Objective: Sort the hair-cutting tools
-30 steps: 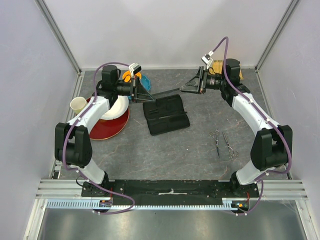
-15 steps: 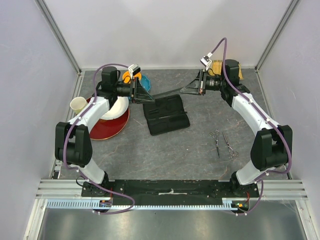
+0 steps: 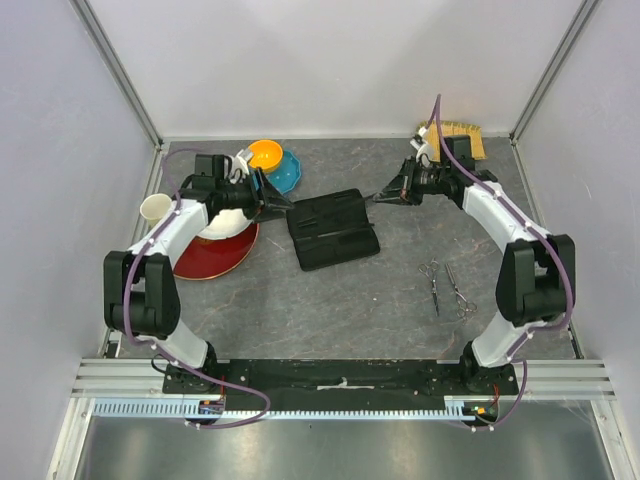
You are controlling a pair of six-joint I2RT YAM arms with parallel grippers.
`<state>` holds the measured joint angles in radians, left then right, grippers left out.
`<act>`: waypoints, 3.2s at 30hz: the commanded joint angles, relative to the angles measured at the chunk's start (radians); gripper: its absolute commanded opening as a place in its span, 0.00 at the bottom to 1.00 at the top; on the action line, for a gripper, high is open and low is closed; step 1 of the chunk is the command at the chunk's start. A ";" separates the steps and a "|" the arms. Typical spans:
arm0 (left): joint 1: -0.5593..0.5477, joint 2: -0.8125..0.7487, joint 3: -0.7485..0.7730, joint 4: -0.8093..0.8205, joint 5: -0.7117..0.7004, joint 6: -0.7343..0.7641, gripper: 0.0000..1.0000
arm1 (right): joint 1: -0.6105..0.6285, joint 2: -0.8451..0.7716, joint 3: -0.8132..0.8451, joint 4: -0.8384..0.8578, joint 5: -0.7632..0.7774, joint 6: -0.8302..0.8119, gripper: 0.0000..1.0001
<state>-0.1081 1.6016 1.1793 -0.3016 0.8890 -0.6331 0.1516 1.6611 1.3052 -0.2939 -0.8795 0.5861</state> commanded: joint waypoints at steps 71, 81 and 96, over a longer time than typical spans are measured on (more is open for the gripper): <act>-0.182 0.310 -0.110 -0.021 -0.314 -0.027 0.60 | 0.039 0.117 -0.121 -0.156 0.660 -0.353 0.00; -0.183 0.310 -0.107 -0.027 -0.317 -0.023 0.60 | 0.063 0.112 -0.139 -0.117 0.633 -0.338 0.00; -0.196 0.324 -0.110 -0.001 -0.286 -0.036 0.60 | 0.140 0.178 -0.156 -0.035 0.456 -0.250 0.00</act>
<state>-0.2794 1.8851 1.0630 -0.3500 0.6132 -0.6655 0.2573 1.7958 1.1767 -0.3981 -0.4046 0.3061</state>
